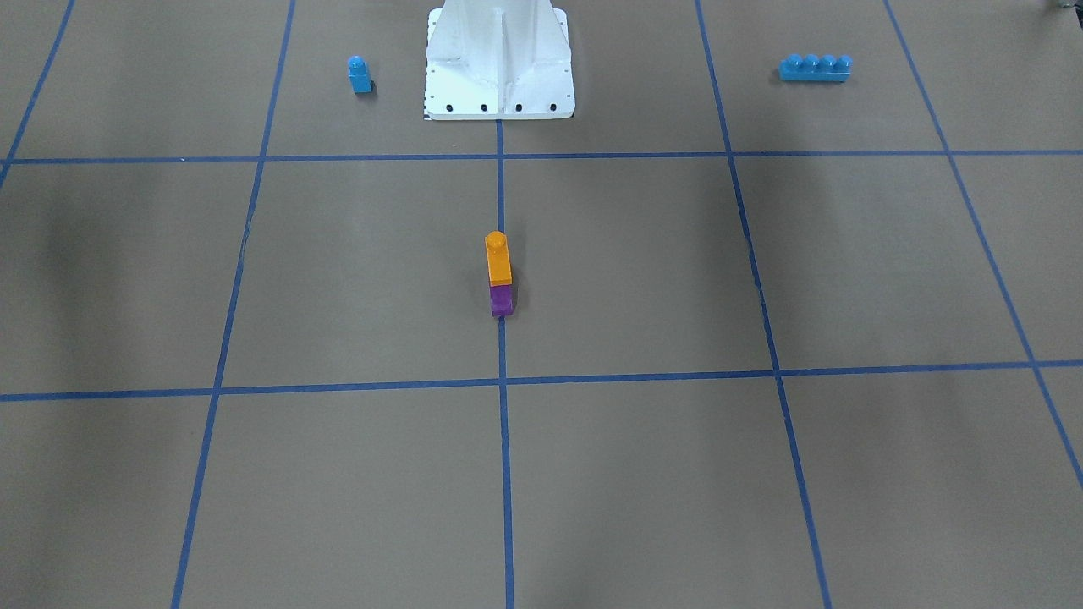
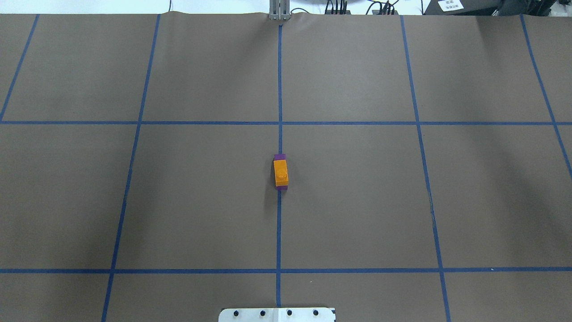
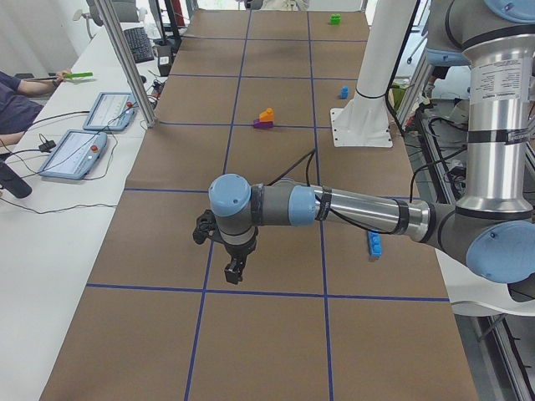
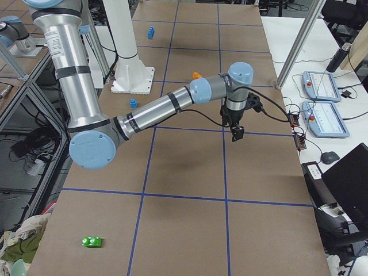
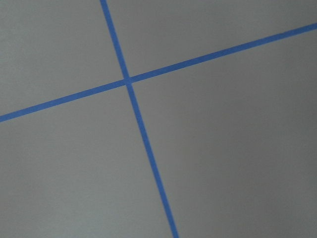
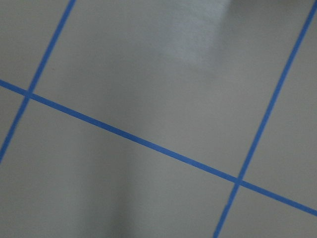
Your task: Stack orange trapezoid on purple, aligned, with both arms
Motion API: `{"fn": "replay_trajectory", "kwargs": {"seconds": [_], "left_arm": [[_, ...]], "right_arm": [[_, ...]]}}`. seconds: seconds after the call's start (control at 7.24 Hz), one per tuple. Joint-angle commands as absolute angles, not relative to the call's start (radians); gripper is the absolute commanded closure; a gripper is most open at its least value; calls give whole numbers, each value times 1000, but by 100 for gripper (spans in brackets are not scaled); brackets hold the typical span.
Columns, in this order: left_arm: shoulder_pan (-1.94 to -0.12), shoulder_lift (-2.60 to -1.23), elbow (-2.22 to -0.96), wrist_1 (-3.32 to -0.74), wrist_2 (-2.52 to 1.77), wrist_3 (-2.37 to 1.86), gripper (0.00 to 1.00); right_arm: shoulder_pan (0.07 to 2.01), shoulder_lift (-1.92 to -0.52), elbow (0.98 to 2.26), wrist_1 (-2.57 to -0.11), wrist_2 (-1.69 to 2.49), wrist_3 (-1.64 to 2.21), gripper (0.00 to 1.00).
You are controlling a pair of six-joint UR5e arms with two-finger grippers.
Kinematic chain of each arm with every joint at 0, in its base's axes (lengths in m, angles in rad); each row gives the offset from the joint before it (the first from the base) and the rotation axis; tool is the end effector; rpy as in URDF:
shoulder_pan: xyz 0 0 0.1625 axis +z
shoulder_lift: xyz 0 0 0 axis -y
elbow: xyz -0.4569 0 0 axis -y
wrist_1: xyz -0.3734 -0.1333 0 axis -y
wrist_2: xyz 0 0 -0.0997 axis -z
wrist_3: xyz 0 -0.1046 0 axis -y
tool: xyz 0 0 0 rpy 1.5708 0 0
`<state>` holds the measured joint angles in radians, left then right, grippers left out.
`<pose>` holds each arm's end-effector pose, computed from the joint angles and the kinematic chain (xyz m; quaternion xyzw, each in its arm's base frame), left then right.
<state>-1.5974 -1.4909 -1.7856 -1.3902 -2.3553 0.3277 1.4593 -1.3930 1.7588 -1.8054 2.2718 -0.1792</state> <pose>-0.0708 -0.4280 0.6462 0.0466 0.3799 0.1299 0.9147 0.0055 -0.5428 0.5448 0.0731 -0.3404 -0.1580 0.9240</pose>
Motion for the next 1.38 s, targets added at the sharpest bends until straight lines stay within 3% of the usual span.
{"fn": "replay_trajectory", "kwargs": {"seconds": [0.0, 1.24], "left_arm": [[-1655, -1448, -1763, -1396, -2336, 344, 0], [-1654, -1427, -1787, -1540, -2299, 218, 0]], "right_arm": [[1503, -1500, 1730, -1786, 2267, -207, 0], [1536, -1586, 1712, -1772, 2279, -196, 0]]}}
